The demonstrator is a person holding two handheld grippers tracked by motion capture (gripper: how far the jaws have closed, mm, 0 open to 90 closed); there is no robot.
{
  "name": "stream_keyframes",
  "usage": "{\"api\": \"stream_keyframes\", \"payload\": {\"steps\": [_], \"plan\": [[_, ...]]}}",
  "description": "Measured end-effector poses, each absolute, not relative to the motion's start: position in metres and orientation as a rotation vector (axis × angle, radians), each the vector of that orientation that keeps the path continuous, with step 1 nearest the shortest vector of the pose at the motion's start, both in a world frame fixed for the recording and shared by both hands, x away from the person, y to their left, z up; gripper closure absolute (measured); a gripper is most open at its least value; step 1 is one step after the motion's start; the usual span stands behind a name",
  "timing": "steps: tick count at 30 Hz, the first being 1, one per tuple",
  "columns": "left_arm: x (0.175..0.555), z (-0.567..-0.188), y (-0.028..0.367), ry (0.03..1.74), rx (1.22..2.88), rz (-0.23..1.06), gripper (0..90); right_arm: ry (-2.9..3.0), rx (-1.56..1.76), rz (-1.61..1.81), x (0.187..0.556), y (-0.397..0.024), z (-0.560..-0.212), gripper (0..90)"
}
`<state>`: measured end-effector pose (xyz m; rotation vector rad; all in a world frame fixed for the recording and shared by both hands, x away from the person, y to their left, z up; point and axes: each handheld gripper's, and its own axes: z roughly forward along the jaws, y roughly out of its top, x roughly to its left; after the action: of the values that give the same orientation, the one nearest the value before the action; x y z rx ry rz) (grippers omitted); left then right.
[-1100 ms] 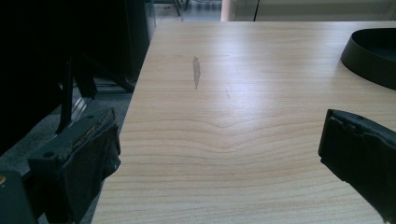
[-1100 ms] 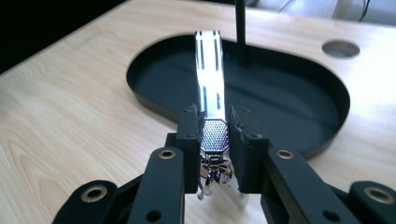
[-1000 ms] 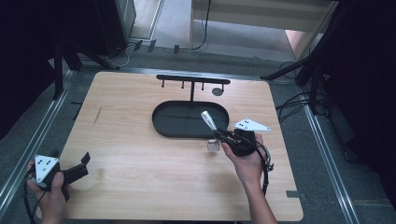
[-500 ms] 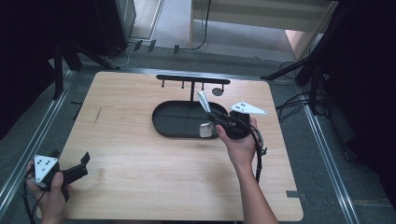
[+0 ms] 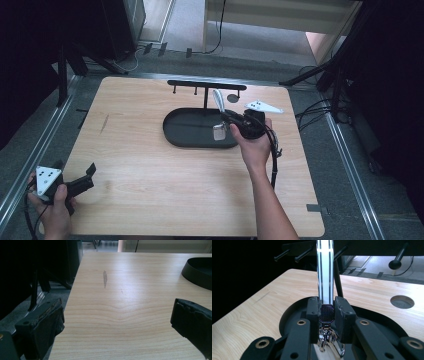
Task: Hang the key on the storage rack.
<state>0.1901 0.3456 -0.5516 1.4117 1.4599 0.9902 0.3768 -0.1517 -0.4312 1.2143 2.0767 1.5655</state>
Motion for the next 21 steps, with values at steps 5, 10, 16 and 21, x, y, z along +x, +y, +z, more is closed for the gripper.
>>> {"api": "stream_keyframes", "payload": {"steps": [5,10,16,21], "plan": [[0.190,-0.552,0.346,1.460,1.412,0.990,0.0,2.074,1.238,1.604,0.385,-0.155,-0.439,75.2],[0.190,-0.552,0.346,1.460,1.412,0.988,0.0,2.059,1.268,1.645,0.394,-0.159,-0.446,75.2],[0.190,-0.552,0.346,1.461,1.411,0.986,0.0,2.051,1.277,1.661,0.400,-0.160,-0.453,75.2],[0.190,-0.552,0.347,1.461,1.410,0.983,0.0,2.013,1.228,1.750,0.392,-0.159,-0.452,75.2]]}}
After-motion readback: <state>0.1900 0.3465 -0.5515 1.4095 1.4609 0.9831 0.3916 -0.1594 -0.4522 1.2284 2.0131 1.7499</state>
